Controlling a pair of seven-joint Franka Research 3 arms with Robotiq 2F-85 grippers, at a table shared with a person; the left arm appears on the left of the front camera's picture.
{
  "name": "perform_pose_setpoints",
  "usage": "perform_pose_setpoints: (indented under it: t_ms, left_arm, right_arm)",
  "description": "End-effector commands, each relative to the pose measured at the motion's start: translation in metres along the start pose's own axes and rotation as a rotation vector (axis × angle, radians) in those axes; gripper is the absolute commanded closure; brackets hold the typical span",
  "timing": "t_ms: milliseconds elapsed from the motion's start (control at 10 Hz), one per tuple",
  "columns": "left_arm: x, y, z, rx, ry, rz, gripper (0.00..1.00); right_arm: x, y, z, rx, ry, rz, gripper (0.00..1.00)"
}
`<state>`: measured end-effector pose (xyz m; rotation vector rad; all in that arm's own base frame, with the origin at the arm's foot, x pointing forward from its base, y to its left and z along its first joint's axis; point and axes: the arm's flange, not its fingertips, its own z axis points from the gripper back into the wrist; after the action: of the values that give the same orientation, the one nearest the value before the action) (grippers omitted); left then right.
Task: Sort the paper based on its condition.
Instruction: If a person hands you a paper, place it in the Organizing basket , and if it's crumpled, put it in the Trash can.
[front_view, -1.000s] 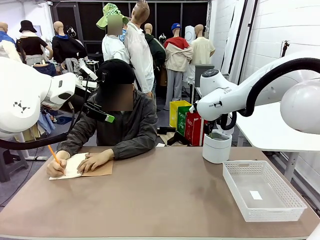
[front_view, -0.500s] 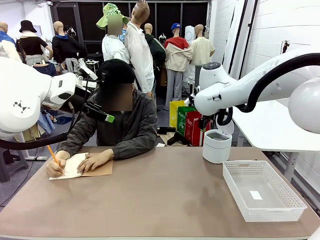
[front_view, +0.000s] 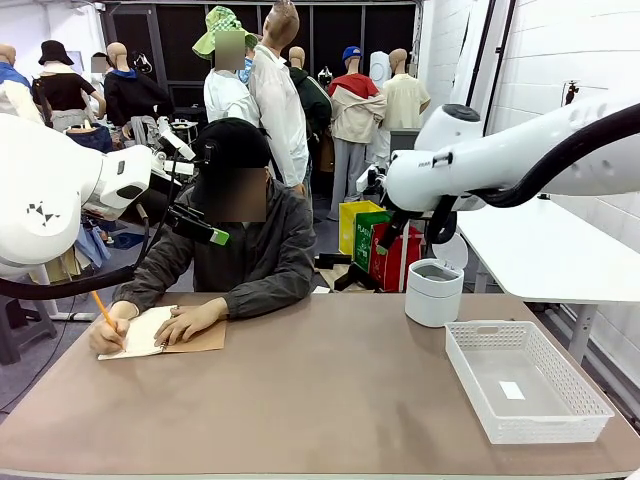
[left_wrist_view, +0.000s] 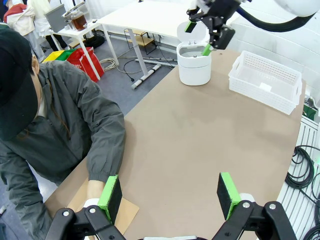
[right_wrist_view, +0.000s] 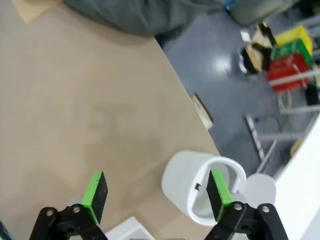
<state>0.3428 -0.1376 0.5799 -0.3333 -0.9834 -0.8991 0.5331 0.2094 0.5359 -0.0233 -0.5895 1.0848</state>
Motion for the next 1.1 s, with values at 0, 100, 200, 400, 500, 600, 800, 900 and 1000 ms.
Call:
perform_pose_setpoints:
  t_ms: [0, 100, 200, 400, 500, 600, 800, 900, 1000]
  left_arm:
    - [-0.001, 0.001, -0.001, -0.005, 0.003, -0.01, 0.0]
    - [-0.001, 0.001, -0.001, -0.005, 0.003, -0.01, 0.0]
    - [-0.001, 0.001, -0.001, -0.005, 0.003, -0.01, 0.0]
    - [-0.001, 0.001, -0.001, -0.005, 0.003, -0.01, 0.0]
    - [-0.001, 0.001, -0.001, -0.005, 0.003, -0.01, 0.0]
    - [-0.001, 0.001, -0.001, -0.005, 0.003, -0.01, 0.0]
    - [-0.001, 0.001, -0.001, -0.005, 0.003, -0.01, 0.0]
    - [-0.001, 0.001, -0.001, -0.005, 0.003, -0.01, 0.0]
    - [-0.001, 0.001, -0.001, -0.005, 0.003, -0.01, 0.0]
  right_arm:
    - [-0.035, 0.013, 0.019, 0.09, -0.127, 0.043, 0.0]
    - [-0.045, 0.017, 0.025, 0.132, -0.188, 0.055, 0.0]
    - [-0.054, 0.019, 0.027, 0.163, -0.228, 0.056, 0.0]
    - [-0.064, 0.021, 0.026, 0.206, -0.274, 0.087, 0.0]
    - [-0.064, 0.018, 0.021, 0.19, -0.254, 0.112, 0.0]
    - [-0.065, 0.008, 0.011, 0.024, -0.2, 0.223, 0.0]
    - [-0.056, 0.019, 0.029, 0.179, -0.253, 0.077, 0.0]
    - [-0.056, 0.019, 0.029, 0.179, -0.253, 0.077, 0.0]
    - [-0.06, 0.014, 0.024, 0.148, -0.234, 0.123, 0.0]
